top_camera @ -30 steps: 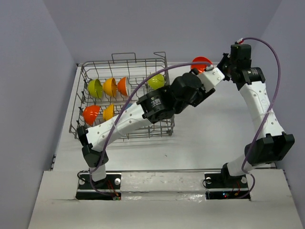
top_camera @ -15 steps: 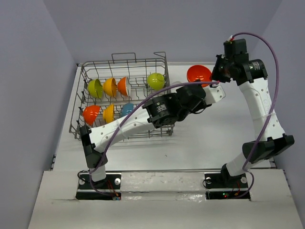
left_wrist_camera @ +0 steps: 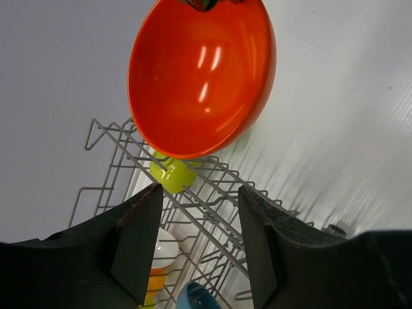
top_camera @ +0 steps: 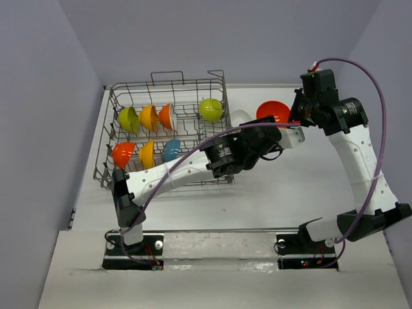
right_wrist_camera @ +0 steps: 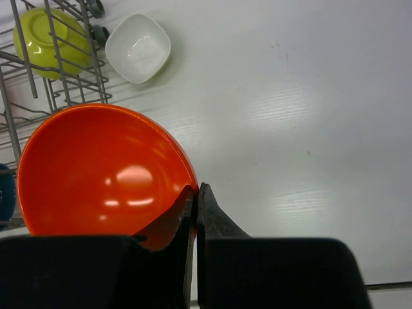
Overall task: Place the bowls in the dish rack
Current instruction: Pass from the right arm to the left
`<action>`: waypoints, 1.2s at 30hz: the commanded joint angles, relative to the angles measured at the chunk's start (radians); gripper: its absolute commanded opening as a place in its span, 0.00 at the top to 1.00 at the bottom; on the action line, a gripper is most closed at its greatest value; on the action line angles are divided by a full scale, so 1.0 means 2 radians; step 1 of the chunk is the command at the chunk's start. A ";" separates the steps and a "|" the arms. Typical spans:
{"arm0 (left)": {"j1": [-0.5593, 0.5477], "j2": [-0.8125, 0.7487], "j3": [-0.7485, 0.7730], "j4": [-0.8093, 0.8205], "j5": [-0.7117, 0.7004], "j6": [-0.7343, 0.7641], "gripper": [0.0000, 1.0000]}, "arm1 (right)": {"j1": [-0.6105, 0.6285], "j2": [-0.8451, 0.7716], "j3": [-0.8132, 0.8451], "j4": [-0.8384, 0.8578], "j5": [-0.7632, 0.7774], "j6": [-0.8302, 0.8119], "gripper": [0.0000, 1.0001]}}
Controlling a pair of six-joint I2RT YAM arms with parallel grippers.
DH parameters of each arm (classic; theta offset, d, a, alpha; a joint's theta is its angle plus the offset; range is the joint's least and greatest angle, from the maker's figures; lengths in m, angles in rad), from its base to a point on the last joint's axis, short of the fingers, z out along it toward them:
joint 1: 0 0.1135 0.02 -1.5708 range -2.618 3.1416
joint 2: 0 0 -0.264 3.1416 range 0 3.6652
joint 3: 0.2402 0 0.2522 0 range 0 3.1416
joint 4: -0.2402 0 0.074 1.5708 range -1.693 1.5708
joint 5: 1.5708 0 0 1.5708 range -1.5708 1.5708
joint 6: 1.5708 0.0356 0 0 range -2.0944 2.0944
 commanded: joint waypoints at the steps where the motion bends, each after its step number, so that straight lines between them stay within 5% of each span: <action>1: -0.003 0.012 0.036 0.004 0.007 0.011 0.38 | 0.005 -0.008 0.019 0.023 0.012 -0.010 0.99; 26: -0.002 -0.045 -0.103 0.190 0.079 0.189 0.39 | 0.005 -0.031 0.001 0.044 0.003 -0.021 0.99; 36: 0.003 -0.086 -0.197 0.347 0.100 0.274 0.39 | 0.005 -0.075 -0.037 0.077 0.009 -0.032 0.99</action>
